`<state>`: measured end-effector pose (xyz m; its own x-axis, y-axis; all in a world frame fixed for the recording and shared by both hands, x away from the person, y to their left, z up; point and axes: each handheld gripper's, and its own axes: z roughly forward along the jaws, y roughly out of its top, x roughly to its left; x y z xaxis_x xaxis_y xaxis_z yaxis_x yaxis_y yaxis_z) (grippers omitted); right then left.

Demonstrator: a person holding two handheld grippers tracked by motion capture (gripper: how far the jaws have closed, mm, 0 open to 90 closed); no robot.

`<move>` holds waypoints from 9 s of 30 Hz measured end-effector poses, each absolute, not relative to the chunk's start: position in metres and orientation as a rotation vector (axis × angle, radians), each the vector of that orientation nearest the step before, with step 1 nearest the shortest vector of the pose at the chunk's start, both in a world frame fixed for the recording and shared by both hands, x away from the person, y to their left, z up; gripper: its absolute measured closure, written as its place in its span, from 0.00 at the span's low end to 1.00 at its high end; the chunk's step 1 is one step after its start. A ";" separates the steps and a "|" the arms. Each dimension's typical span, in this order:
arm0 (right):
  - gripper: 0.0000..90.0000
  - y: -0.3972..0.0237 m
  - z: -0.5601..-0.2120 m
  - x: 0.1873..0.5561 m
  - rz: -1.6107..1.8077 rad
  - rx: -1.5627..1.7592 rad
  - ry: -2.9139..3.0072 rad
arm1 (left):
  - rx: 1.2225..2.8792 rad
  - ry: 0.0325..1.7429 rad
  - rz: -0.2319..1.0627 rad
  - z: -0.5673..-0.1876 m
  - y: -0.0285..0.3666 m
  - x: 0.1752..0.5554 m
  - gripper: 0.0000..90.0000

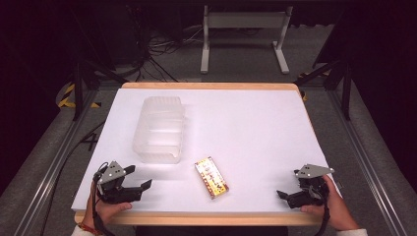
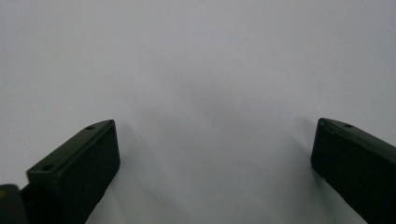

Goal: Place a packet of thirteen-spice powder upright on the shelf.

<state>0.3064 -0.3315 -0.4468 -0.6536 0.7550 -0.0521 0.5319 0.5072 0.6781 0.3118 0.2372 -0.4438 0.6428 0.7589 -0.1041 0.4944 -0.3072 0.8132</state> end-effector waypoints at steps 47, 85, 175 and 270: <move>0.20 -0.335 -0.426 0.298 0.902 1.022 2.108 | 2.098 1.035 0.026 -0.424 0.096 0.299 0.23; 0.19 -0.329 -0.438 0.300 0.826 1.006 2.179 | 2.148 1.440 0.126 -0.428 -0.019 0.372 0.22; 0.18 -0.325 -0.429 0.293 0.973 0.951 2.144 | 1.910 0.920 0.491 -0.318 0.108 0.375 0.36; 0.17 -0.320 -0.434 0.295 0.925 0.920 2.189 | 1.769 1.307 0.541 -0.356 0.152 0.473 0.34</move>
